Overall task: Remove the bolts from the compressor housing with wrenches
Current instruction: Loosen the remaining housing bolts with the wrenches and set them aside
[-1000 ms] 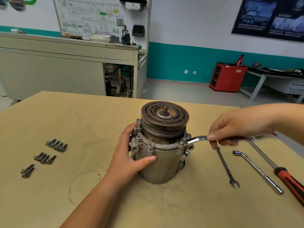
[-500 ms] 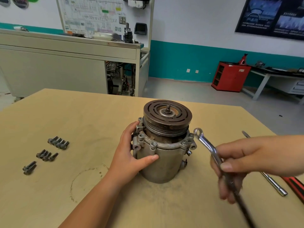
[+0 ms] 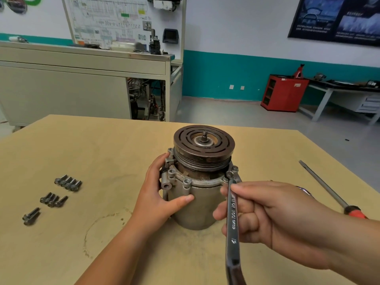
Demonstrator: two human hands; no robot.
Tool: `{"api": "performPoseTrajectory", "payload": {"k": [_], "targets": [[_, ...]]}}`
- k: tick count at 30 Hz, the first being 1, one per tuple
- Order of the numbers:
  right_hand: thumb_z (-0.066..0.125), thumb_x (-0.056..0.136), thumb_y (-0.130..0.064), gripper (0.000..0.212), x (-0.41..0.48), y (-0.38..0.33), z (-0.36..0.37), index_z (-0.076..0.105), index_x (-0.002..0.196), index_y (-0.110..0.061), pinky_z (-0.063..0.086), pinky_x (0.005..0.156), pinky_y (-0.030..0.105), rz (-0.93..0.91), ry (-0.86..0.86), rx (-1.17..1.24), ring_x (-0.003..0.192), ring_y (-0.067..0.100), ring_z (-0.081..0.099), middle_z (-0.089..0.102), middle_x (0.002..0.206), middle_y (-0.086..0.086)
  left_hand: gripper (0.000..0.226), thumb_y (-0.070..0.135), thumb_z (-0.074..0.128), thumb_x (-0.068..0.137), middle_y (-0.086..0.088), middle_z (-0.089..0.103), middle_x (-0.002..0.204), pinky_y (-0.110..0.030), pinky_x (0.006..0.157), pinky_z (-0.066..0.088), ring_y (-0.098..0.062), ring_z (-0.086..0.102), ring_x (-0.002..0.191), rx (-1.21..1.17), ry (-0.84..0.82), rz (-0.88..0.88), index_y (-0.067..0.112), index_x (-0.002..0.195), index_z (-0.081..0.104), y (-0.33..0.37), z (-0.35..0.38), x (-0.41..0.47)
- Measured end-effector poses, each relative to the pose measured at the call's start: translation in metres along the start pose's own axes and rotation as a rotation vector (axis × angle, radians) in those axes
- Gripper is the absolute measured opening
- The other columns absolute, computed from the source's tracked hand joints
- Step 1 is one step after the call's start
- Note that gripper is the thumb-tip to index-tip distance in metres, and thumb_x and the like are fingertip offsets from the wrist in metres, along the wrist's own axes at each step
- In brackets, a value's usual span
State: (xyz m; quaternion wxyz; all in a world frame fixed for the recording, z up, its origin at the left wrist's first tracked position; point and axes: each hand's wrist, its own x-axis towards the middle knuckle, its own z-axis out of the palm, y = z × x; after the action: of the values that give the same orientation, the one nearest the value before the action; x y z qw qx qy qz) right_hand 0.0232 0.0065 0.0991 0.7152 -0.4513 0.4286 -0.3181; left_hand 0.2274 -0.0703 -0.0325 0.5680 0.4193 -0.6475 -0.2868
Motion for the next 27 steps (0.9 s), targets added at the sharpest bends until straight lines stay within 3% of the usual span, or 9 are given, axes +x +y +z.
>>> {"api": "performPoseTrajectory", "payload": {"k": [10, 13, 15, 18, 20, 23, 27], "targets": [[0.048, 0.083, -0.025, 0.027, -0.003, -0.002, -0.006, 0.055, 0.096, -0.003, 0.049, 0.038, 0.024, 0.078, -0.024, -0.118, 0.032, 0.017, 0.054, 0.061, 0.051, 0.012, 0.094, 0.056, 0.079, 0.053, 0.010, 0.046, 0.141, -0.013, 0.098, 0.041, -0.004, 0.046, 0.128, 0.002, -0.001, -0.001, 0.044, 0.135, 0.035, 0.000, -0.001, 0.000], [0.041, 0.094, -0.029, 0.025, -0.003, -0.017, -0.029, 0.058, 0.093, -0.009, 0.047, 0.040, 0.022, 0.170, -0.063, -0.451, 0.033, 0.014, 0.051, 0.058, 0.048, 0.006, 0.093, 0.056, 0.078, 0.054, 0.011, 0.045, 0.142, -0.014, 0.099, 0.041, -0.003, 0.046, 0.128, 0.004, -0.002, -0.001, 0.045, 0.135, 0.035, 0.000, -0.001, 0.000], [0.043, 0.089, -0.040, 0.031, 0.000, -0.041, -0.046, 0.061, 0.089, -0.016, 0.047, 0.045, 0.021, 0.204, -0.119, -0.806, 0.039, 0.012, 0.053, 0.057, 0.049, -0.002, 0.093, 0.056, 0.078, 0.054, 0.011, 0.045, 0.142, -0.014, 0.099, 0.041, -0.003, 0.046, 0.128, -0.002, -0.008, -0.003, 0.044, 0.136, 0.035, 0.000, -0.002, 0.000], [0.043, 0.076, -0.058, 0.037, 0.013, -0.069, -0.065, 0.069, 0.086, -0.033, 0.044, 0.060, 0.021, 0.142, -0.095, -1.288, 0.048, 0.005, 0.048, 0.053, 0.052, -0.010, 0.093, 0.056, 0.078, 0.054, 0.010, 0.045, 0.143, -0.015, 0.100, 0.041, -0.004, 0.046, 0.129, -0.020, -0.013, -0.010, 0.044, 0.135, 0.035, 0.000, -0.002, -0.001], [0.041, 0.071, -0.063, 0.033, 0.025, -0.077, -0.075, 0.067, 0.084, -0.047, 0.042, 0.066, 0.021, 0.031, -0.013, -1.450, 0.055, 0.001, 0.048, 0.054, 0.057, -0.016, 0.092, 0.054, 0.078, 0.055, 0.010, 0.046, 0.142, -0.012, 0.097, 0.041, -0.003, 0.047, 0.128, -0.024, -0.009, -0.001, 0.044, 0.135, 0.036, 0.000, -0.002, 0.000], [0.042, 0.071, -0.062, 0.025, 0.037, -0.079, -0.084, 0.064, 0.081, -0.054, 0.042, 0.072, 0.020, -0.053, 0.015, -1.477, 0.071, -0.004, 0.054, 0.059, 0.070, -0.023, 0.090, 0.052, 0.079, 0.055, 0.011, 0.047, 0.140, -0.010, 0.095, 0.041, -0.002, 0.048, 0.126, -0.028, -0.010, 0.008, 0.045, 0.135, 0.037, 0.000, -0.001, 0.000], [0.046, 0.073, -0.059, 0.025, 0.024, -0.082, -0.093, 0.066, 0.086, -0.051, 0.042, 0.078, 0.022, 0.040, -0.062, -1.389, 0.074, -0.004, 0.057, 0.063, 0.076, -0.019, 0.090, 0.050, 0.079, 0.055, 0.010, 0.047, 0.141, -0.013, 0.097, 0.041, -0.003, 0.048, 0.126, -0.047, -0.015, 0.007, 0.044, 0.135, 0.037, 0.000, -0.002, 0.000]]}}
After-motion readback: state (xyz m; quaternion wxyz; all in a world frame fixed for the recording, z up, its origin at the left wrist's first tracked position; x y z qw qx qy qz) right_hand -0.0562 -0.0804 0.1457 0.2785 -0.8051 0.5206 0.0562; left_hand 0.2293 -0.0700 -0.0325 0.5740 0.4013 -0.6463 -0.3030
